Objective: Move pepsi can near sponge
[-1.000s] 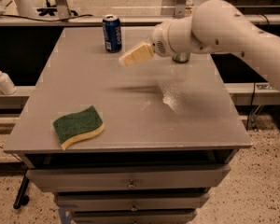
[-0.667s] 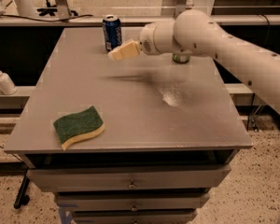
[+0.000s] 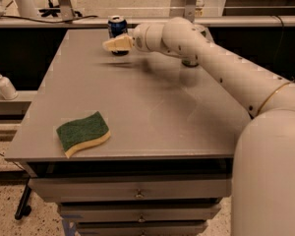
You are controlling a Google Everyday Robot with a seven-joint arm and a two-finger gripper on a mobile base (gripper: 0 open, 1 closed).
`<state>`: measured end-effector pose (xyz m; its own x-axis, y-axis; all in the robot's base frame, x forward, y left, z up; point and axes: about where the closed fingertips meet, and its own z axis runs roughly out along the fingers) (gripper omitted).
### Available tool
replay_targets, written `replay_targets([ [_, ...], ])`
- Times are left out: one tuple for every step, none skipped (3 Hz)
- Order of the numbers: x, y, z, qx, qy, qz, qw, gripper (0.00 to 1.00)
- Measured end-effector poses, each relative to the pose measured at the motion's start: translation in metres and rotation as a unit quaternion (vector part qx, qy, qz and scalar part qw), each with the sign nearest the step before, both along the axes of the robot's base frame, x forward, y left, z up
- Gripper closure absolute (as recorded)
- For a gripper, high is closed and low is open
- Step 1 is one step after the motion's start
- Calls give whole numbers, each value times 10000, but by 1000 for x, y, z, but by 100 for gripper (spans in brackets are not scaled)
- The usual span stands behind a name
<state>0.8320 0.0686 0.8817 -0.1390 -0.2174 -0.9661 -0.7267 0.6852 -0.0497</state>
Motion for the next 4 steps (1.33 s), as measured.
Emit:
replay_targets([
  [24,19,7,306,-57,21,9995,18],
  [26,17,14,506,-80,-30,9987,42],
  [6,11,22,618,-129,-21,9980,65],
  [-38,0,35,675,-247,57,9974,88],
])
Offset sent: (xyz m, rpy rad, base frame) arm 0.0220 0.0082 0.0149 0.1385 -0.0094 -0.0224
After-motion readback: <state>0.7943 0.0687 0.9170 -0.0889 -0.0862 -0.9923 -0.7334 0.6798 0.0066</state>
